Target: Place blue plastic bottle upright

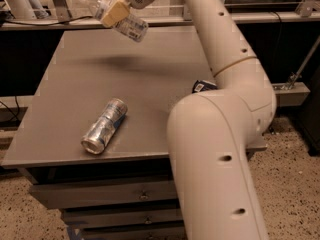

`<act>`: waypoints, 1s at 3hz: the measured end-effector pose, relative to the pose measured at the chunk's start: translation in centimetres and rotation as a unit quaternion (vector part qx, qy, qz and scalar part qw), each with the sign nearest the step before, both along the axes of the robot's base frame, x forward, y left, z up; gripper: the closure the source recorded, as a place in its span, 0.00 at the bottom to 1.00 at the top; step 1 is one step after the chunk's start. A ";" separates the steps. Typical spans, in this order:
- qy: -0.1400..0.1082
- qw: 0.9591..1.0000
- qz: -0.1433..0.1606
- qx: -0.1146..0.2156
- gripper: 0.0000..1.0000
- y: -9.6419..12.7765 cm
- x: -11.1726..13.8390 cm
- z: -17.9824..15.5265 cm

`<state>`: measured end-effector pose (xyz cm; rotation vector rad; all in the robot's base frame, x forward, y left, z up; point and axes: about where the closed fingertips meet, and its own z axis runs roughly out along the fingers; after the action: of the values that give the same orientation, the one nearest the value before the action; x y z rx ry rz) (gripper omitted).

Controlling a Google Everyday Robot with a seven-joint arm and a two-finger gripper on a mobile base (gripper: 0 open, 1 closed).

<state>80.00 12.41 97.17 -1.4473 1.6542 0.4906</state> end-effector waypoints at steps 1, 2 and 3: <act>0.015 0.995 -0.014 0.095 1.00 -2.0 -1.0 1.0; 0.004 0.985 -0.029 0.169 1.00 -4.7 -2.7 2.0; 0.003 0.971 -0.033 0.237 1.00 -5.5 -6.1 -0.4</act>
Offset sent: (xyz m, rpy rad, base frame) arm -0.0817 -0.0660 -0.0149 0.5166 0.0201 -0.0883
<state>73.93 6.89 96.81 -1.0344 1.4556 0.7901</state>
